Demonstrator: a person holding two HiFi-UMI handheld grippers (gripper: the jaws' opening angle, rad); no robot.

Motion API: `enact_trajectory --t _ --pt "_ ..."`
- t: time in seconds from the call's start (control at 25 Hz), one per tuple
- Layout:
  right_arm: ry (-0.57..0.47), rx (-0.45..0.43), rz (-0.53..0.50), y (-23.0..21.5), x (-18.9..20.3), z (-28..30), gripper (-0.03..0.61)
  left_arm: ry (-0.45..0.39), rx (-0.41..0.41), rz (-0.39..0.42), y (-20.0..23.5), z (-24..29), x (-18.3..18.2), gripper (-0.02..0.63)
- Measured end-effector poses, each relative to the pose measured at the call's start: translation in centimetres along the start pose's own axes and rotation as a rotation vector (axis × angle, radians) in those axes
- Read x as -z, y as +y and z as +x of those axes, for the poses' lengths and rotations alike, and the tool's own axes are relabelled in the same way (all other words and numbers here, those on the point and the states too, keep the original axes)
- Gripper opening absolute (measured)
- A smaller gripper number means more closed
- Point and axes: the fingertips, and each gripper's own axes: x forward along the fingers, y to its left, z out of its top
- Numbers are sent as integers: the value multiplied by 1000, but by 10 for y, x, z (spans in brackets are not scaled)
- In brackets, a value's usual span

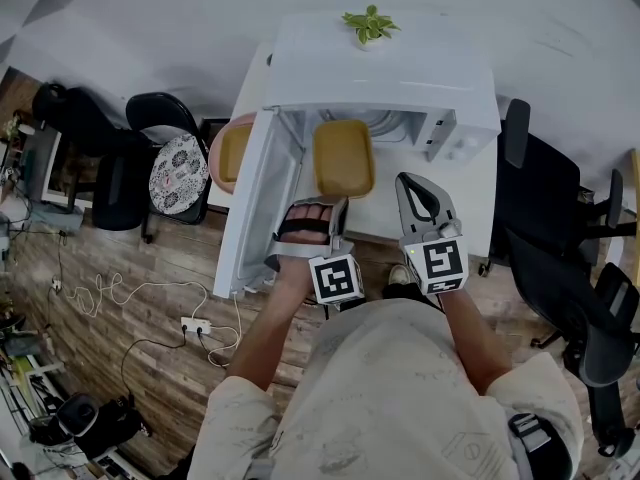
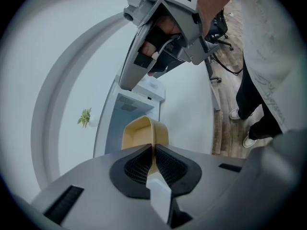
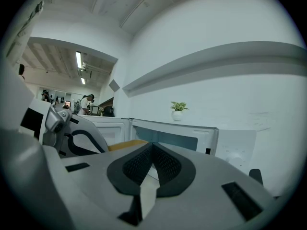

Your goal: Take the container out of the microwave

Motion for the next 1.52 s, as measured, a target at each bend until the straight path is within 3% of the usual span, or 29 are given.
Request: enact_trajectory --t 0.88,1.12,1.52 --pt "3 3 2 -1 0 3 14 -15 -29 -7 12 4 -4 29" --pt "5 8 -5 -2 2 2 14 5 13 19 3 4 0 29" --pt "5 7 3 -1 0 1 14 -17 -30 0 12 2 -5 29"
